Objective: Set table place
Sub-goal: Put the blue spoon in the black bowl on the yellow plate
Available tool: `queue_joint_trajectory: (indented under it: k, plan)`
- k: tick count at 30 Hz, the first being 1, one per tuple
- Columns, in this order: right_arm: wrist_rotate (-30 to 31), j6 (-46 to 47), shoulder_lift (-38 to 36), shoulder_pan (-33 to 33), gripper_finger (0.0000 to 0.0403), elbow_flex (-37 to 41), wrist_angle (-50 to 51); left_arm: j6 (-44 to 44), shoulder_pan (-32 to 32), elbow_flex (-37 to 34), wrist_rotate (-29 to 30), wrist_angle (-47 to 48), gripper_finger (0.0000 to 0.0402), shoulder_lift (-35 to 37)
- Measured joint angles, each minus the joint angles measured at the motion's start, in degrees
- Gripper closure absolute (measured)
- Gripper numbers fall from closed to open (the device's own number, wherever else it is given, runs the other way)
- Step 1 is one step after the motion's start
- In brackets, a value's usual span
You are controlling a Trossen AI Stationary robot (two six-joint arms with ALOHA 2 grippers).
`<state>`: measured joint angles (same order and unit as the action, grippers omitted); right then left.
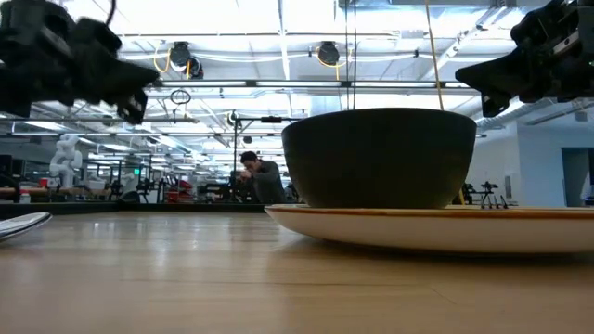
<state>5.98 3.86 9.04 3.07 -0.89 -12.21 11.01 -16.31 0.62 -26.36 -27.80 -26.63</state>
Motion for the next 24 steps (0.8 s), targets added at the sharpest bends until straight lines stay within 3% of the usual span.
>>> queue_joint_trajectory:
  k: [8, 12, 18, 24]
  plan:
    - [0.0, 0.0, 0.0, 0.0, 0.0403, 0.0, 0.1, 7.1, 10.6, 0.0, -0.6, -11.0, 0.0373, 0.0]
    - [0.0, 0.0, 0.0, 0.0, 0.0403, 0.0, 0.6, 10.7, 17.2, 0.0, 0.2, -11.4, 0.0373, 0.0]
    - [0.0, 0.0, 0.0, 0.0, 0.0403, 0.0, 0.6, 12.0, 28.8, 0.0, 8.7, -10.9, 0.0373, -1.3]
    - [0.0, 0.0, 0.0, 0.0, 0.0403, 0.0, 1.1, 13.5, 39.8, 0.0, 21.4, -11.8, 0.0373, -7.2]
